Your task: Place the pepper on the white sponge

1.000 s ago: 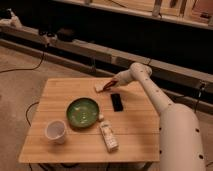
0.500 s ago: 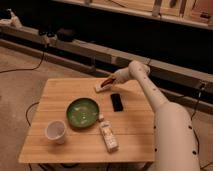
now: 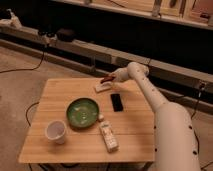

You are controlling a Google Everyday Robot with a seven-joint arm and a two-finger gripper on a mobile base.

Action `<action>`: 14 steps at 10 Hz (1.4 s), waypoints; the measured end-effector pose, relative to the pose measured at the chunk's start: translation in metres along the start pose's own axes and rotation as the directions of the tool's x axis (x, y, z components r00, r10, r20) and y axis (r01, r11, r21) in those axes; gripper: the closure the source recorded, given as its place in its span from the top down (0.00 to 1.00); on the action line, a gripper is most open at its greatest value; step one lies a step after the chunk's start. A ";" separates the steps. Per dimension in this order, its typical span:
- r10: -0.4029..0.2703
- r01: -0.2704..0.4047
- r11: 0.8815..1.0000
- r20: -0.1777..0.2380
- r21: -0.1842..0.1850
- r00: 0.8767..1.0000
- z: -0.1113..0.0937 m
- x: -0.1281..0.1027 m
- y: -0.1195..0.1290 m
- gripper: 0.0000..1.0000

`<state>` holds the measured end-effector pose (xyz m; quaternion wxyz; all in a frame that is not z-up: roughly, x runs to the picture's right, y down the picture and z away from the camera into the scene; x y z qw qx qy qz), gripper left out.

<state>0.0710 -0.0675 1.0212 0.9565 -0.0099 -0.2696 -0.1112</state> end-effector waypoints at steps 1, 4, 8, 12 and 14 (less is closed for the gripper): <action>0.009 -0.009 1.000 0.000 -0.001 1.000 0.002 -0.006 0.001 0.00; 0.007 -0.007 1.000 0.018 -0.002 1.000 0.008 -0.027 0.006 0.00; 0.008 -0.008 1.000 0.011 -0.013 1.000 0.015 -0.031 0.018 0.00; 0.025 -0.024 0.999 0.015 -0.030 1.000 0.012 -0.031 0.022 0.31; 0.026 -0.025 0.999 0.017 -0.040 1.000 0.011 -0.031 0.022 0.54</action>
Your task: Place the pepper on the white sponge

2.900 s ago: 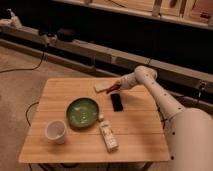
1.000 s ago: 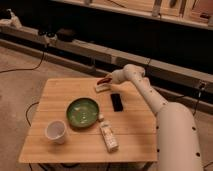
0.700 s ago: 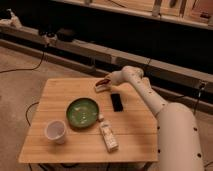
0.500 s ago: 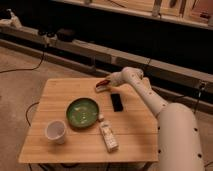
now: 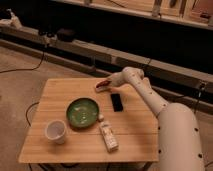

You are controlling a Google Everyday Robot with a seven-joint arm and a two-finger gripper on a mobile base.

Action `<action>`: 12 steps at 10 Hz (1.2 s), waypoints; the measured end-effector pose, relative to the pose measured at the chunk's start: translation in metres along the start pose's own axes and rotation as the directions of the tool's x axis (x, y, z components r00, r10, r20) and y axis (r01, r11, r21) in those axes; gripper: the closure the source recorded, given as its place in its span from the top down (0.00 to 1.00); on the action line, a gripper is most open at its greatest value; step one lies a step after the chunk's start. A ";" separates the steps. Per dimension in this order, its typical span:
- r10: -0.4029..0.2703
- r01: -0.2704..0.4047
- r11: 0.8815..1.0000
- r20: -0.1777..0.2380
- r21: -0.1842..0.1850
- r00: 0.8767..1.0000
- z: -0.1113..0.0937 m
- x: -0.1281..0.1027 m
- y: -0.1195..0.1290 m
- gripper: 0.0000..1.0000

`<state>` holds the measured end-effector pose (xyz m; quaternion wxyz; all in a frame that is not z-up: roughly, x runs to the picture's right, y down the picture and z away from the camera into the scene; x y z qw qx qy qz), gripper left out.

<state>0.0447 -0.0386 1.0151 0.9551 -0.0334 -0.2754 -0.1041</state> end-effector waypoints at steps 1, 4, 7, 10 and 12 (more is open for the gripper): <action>0.002 -0.002 1.000 -0.002 -0.007 1.000 0.000 0.001 0.000 0.63; 0.025 -0.026 0.999 -0.015 -0.021 1.000 -0.004 0.008 -0.002 0.65; 0.046 -0.047 0.998 -0.010 -0.034 0.999 -0.004 0.007 -0.005 0.65; 0.060 -0.060 0.997 -0.004 -0.038 0.998 -0.003 0.006 -0.009 0.65; 0.069 -0.068 0.997 0.003 -0.041 0.998 -0.004 0.007 -0.009 0.65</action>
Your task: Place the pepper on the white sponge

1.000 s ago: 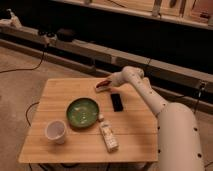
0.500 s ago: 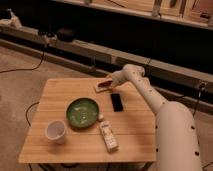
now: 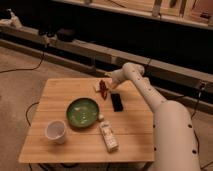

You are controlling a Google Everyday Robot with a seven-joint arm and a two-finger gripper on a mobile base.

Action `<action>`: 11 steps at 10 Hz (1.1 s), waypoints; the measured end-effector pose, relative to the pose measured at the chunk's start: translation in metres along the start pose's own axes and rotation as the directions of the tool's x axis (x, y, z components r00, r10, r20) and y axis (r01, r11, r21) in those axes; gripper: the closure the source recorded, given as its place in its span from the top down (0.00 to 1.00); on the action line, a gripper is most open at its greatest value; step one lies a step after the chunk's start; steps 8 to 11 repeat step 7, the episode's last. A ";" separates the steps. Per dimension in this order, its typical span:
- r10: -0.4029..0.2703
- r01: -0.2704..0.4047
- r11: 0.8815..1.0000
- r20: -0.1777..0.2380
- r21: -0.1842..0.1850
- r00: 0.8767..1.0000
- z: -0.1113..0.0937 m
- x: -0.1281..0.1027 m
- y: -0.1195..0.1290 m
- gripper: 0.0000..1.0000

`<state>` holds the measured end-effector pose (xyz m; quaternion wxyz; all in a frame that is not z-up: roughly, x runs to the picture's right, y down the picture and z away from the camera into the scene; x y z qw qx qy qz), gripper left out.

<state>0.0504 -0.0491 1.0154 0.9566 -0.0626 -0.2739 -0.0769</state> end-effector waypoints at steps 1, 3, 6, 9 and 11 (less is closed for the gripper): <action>0.003 -0.003 1.000 0.007 -0.002 1.000 -0.001 0.000 0.000 0.65; 0.006 -0.006 1.000 0.012 -0.003 1.000 -0.003 0.001 0.000 0.65; 0.005 -0.005 1.000 0.013 -0.003 1.000 -0.003 0.000 -0.001 0.65; 0.005 -0.005 1.000 0.013 -0.003 1.000 -0.003 0.000 -0.001 0.65; 0.005 -0.005 1.000 0.013 -0.003 1.000 -0.003 0.000 -0.001 0.65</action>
